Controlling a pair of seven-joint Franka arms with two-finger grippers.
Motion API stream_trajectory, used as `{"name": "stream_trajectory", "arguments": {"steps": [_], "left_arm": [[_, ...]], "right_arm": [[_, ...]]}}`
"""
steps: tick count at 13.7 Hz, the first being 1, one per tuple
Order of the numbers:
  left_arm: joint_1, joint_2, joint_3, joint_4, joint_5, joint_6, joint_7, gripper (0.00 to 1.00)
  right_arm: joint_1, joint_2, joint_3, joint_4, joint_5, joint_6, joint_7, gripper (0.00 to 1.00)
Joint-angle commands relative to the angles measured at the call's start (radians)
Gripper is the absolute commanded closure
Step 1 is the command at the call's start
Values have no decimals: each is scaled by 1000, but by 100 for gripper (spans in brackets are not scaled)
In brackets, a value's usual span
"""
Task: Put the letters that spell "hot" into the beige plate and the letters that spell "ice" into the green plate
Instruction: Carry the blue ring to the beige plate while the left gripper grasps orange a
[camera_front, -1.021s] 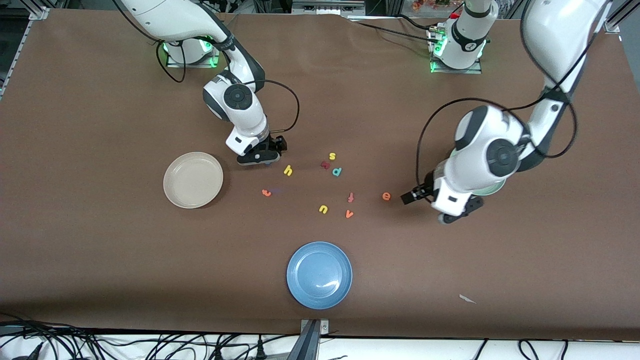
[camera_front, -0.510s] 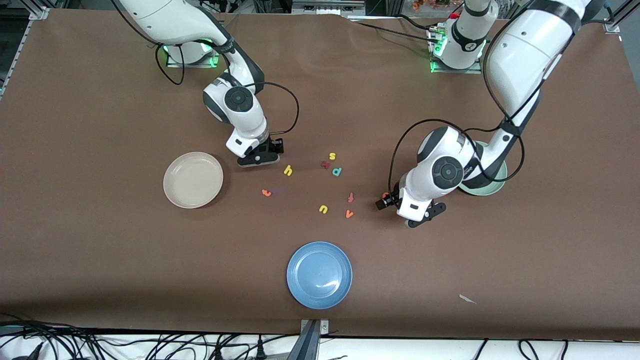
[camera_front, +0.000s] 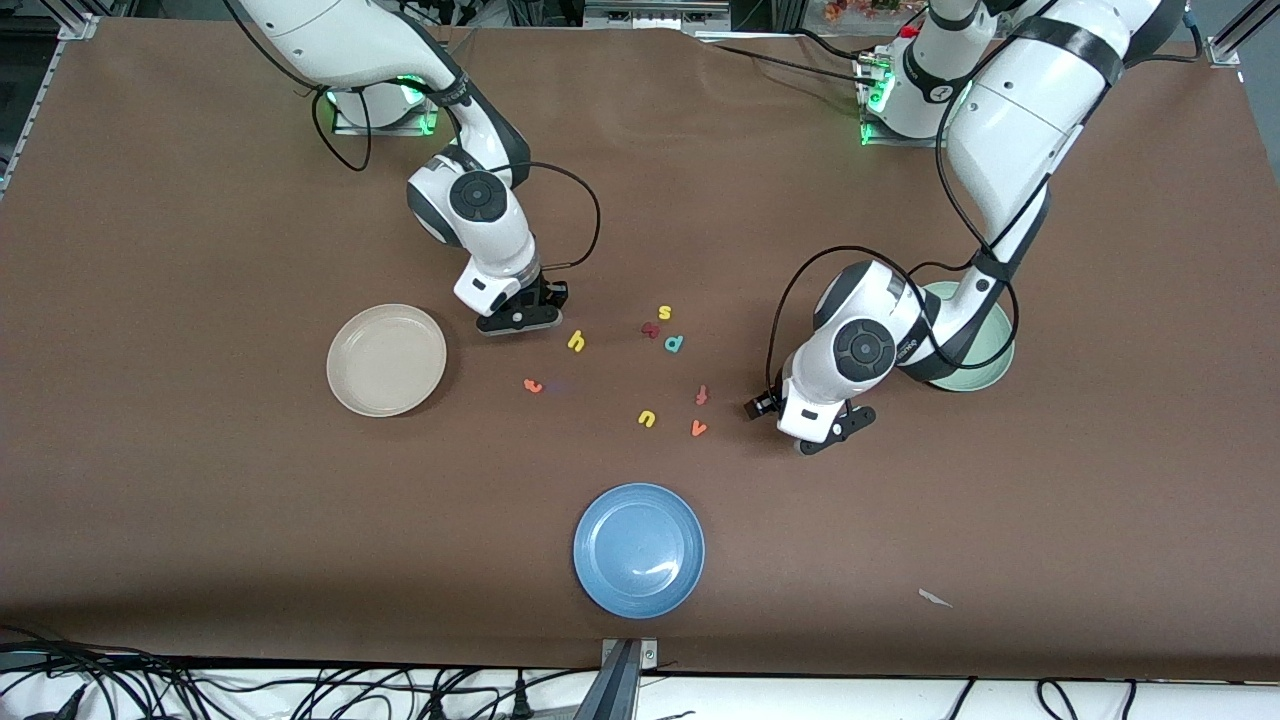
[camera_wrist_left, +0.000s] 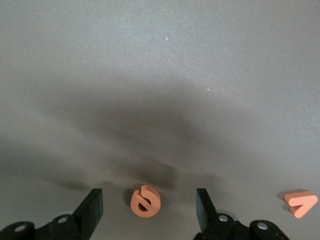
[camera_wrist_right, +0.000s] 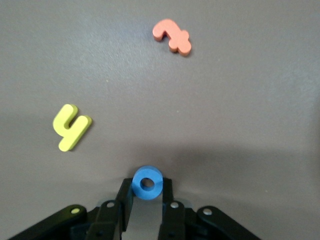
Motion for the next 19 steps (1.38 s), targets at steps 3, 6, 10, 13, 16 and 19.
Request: {"name": "stream_trajectory", "arguments": {"steps": [3, 6, 10, 13, 16, 19], "left_arm": [[-27, 25, 13, 26, 31, -5, -42, 24], [-25, 46, 14, 26, 43, 16, -41, 24], [-24, 46, 14, 26, 48, 16, -44, 38], [-24, 46, 14, 26, 48, 16, -44, 58], [-24, 45, 14, 26, 48, 16, -45, 75], [-22, 45, 14, 26, 48, 16, -51, 84]], "right_arm": [[-9, -27, -6, 4, -34, -12, 1, 98], [-81, -141, -3, 4, -37, -156, -101, 98], [-228, -234, -3, -5, -31, -250, -376, 96], [-334, -214, -5, -5, -29, -237, -528, 73], [-358, -188, -5, -8, -28, -187, -528, 5], [-354, -191, -2, 0, -16, -189, -528, 4]]}}
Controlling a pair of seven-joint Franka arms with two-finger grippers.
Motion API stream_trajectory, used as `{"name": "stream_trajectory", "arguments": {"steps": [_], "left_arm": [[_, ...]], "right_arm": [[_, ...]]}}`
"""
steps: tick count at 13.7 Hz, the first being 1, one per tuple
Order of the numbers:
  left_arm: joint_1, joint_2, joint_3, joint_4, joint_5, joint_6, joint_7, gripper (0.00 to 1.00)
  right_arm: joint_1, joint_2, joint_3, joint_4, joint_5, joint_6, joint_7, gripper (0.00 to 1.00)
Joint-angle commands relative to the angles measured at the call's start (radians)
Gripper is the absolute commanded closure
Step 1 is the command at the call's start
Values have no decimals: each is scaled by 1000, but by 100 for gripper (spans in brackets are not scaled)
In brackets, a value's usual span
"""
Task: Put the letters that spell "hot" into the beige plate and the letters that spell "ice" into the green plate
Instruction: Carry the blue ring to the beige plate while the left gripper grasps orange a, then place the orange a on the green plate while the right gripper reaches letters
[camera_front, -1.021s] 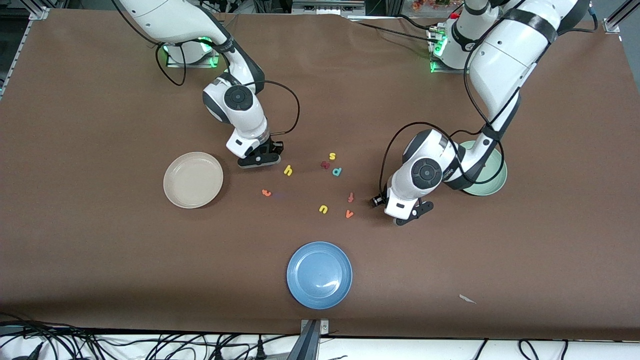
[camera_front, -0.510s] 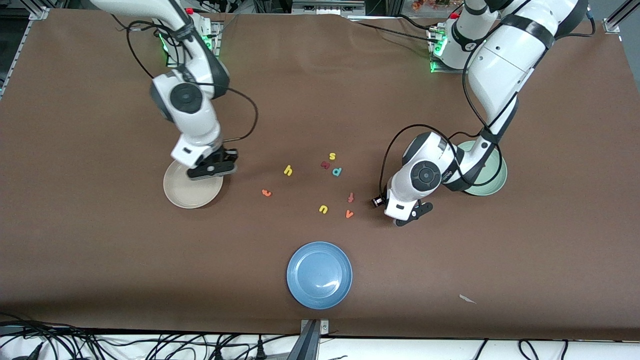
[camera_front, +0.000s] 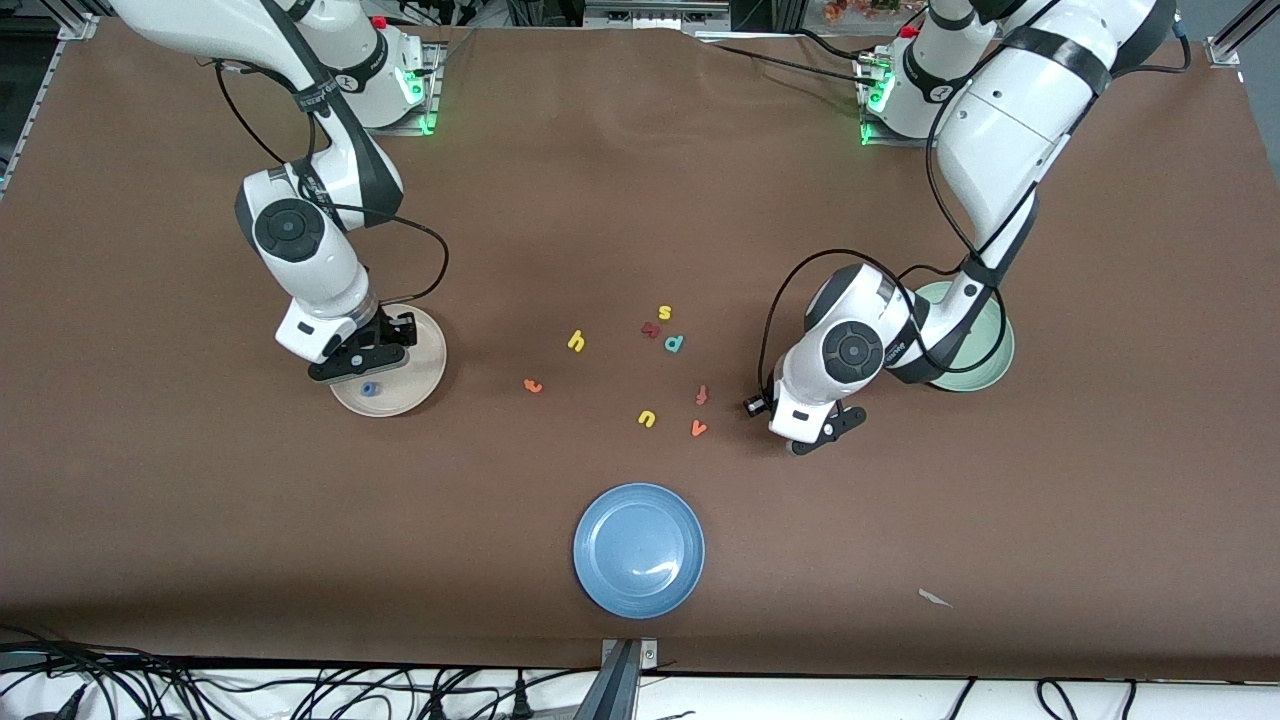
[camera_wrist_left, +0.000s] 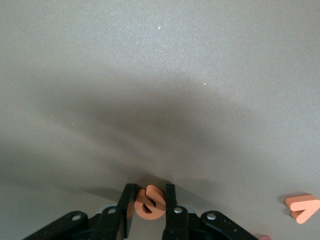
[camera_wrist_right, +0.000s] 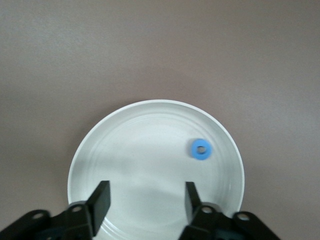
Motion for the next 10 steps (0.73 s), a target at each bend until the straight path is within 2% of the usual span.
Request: {"name": "stream_trajectory", "arguments": {"steps": [1, 3, 5, 8, 10], "left_arm": [[-6, 13, 10, 9, 42, 5, -34, 86], [9, -8, 9, 9, 43, -10, -31, 87], [41, -56, 4, 9, 40, -68, -20, 86], [92, -151, -7, 7, 24, -259, 102, 81], [138, -218, -7, 4, -82, -379, 246, 81]], "right_arm": [[9, -10, 16, 9, 46, 6, -1, 4], [98, 19, 15, 91, 213, 0, 4, 4], [161, 97, 13, 200, 304, -2, 31, 3], [259, 214, -7, 337, 303, 0, 146, 3], [301, 273, -39, 394, 303, 3, 154, 4]]}}
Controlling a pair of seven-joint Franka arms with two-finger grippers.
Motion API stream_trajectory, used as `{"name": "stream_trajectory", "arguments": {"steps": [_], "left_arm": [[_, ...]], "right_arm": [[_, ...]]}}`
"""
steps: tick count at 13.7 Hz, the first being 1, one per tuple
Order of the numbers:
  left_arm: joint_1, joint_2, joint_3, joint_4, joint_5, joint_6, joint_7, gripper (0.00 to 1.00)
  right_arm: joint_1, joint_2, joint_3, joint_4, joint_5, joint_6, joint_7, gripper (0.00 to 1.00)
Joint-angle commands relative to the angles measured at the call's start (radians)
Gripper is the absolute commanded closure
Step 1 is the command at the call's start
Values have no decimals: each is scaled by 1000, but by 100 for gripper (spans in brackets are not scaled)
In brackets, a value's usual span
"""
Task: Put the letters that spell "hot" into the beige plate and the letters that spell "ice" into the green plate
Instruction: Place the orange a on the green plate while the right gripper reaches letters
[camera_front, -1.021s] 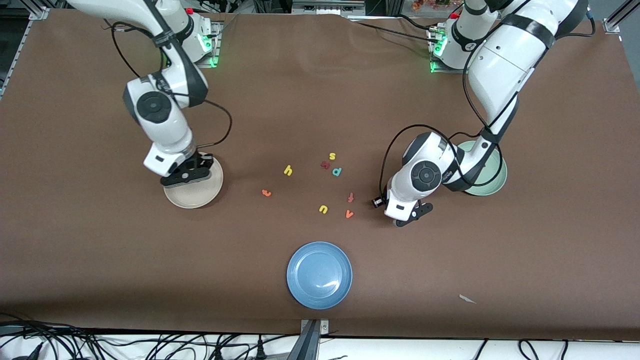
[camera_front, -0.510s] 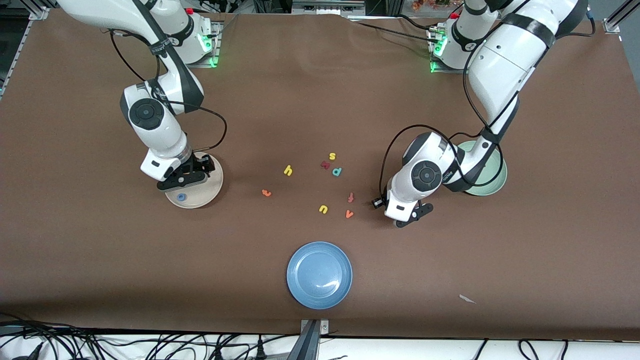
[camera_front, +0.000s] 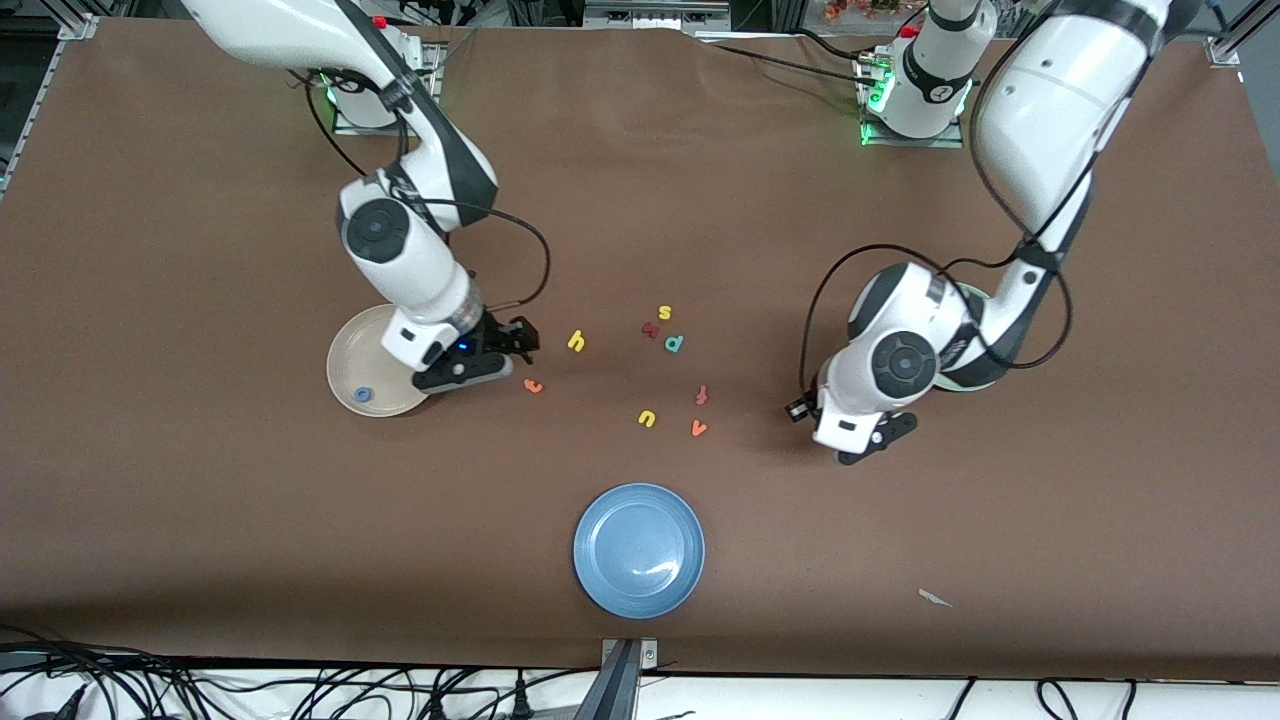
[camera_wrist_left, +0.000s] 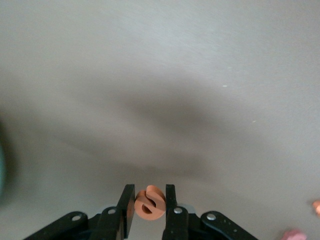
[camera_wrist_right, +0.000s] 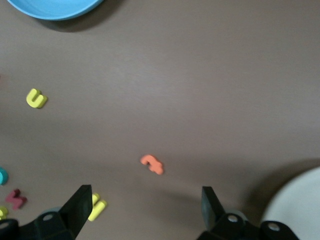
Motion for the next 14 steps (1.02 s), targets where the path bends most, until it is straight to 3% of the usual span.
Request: {"name": "stream_trajectory", "arguments": {"steps": [1, 5, 9, 11, 14], "left_arm": [[80, -125, -7, -35, -99, -160, 202, 82], [213, -225, -10, -73, -121, -401, 467, 84], [410, -342, -10, -272, -132, -390, 757, 89], [474, -340, -10, -372, -129, -270, 830, 89], [491, -334, -9, -585, -118, 63, 841, 88]], "right_arm": [[52, 117, -42, 117, 12, -3, 16, 4], [86, 171, -71, 139, -5, 20, 33, 4], [132, 203, -102, 130, -33, 40, 52, 6], [136, 214, -110, 122, -46, 52, 52, 10], [139, 221, -113, 113, -48, 67, 52, 18]]}}
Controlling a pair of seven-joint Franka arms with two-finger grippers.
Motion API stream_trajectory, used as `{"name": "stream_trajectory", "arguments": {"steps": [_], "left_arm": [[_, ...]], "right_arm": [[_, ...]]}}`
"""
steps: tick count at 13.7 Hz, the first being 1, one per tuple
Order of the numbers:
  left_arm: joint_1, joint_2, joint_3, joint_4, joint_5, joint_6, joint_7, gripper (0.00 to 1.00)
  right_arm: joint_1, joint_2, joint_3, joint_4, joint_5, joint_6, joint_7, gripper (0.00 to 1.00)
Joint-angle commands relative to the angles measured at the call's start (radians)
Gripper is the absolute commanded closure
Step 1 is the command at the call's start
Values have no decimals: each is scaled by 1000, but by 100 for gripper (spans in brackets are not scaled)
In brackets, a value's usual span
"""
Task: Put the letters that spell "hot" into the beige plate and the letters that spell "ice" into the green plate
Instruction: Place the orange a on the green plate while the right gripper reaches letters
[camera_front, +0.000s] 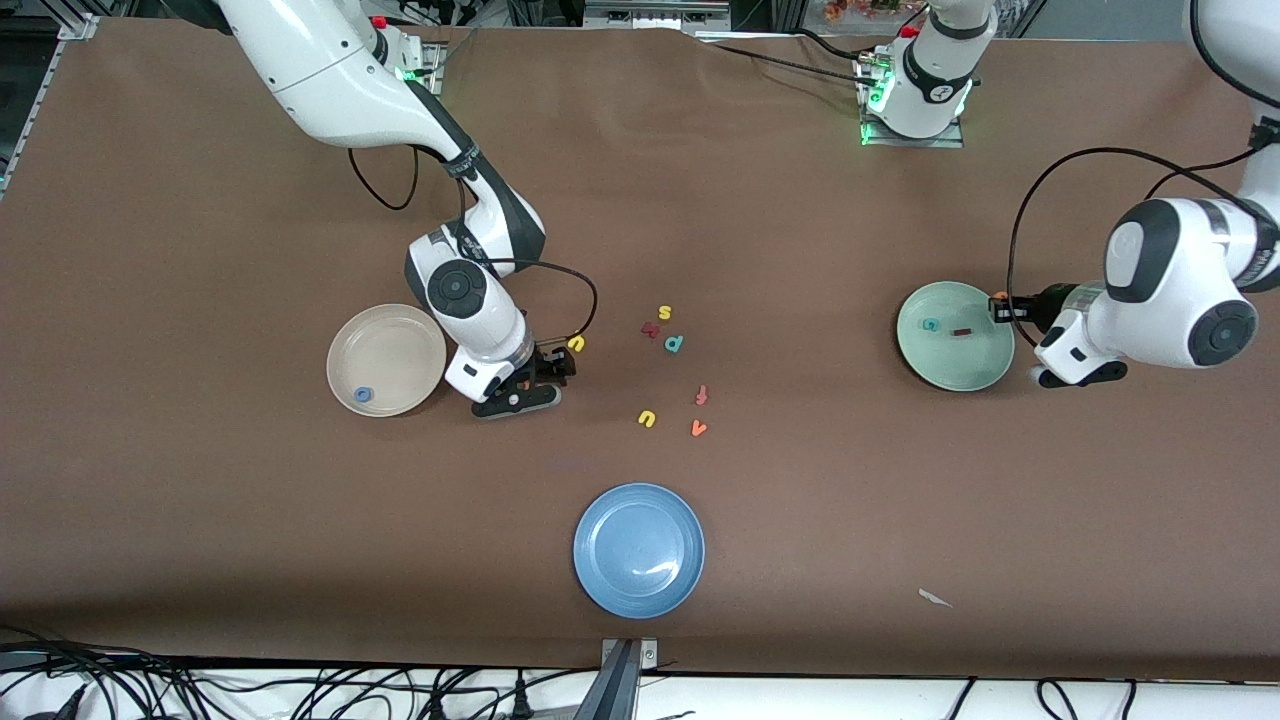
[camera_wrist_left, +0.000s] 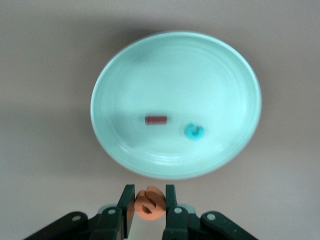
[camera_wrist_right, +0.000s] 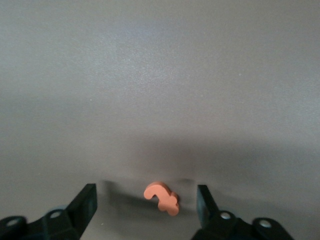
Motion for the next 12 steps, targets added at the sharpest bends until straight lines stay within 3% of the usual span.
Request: {"name": "stream_trajectory", "arguments": {"steps": [1, 4, 5, 6, 7, 9, 12], "left_arm": [[0, -26, -8, -179, -15, 216, 25, 88], [0, 11, -7, -187, -14, 236, 23, 86], [0, 14, -7, -185, -14, 244, 23, 76], [0, 11, -7, -175, -14, 244, 23, 43], [0, 1, -8, -153, -14, 243, 25, 0], [-1, -39, -11, -81, -15, 195, 17, 0], [-12, -99, -14, 139, -29, -69, 6, 0]], "right_arm": [[13, 10, -14, 2, -22, 19, 27, 23], [14, 12, -14, 1, -22, 19, 27, 35], [14, 13, -15, -1, -32, 19, 27, 40], [14, 15, -15, -1, -38, 19, 27, 43], [14, 15, -15, -7, -38, 24, 27, 48], [14, 15, -18, -15, -41, 33, 25, 57], [13, 12, -27, -21, -50, 33, 21, 76]]}}
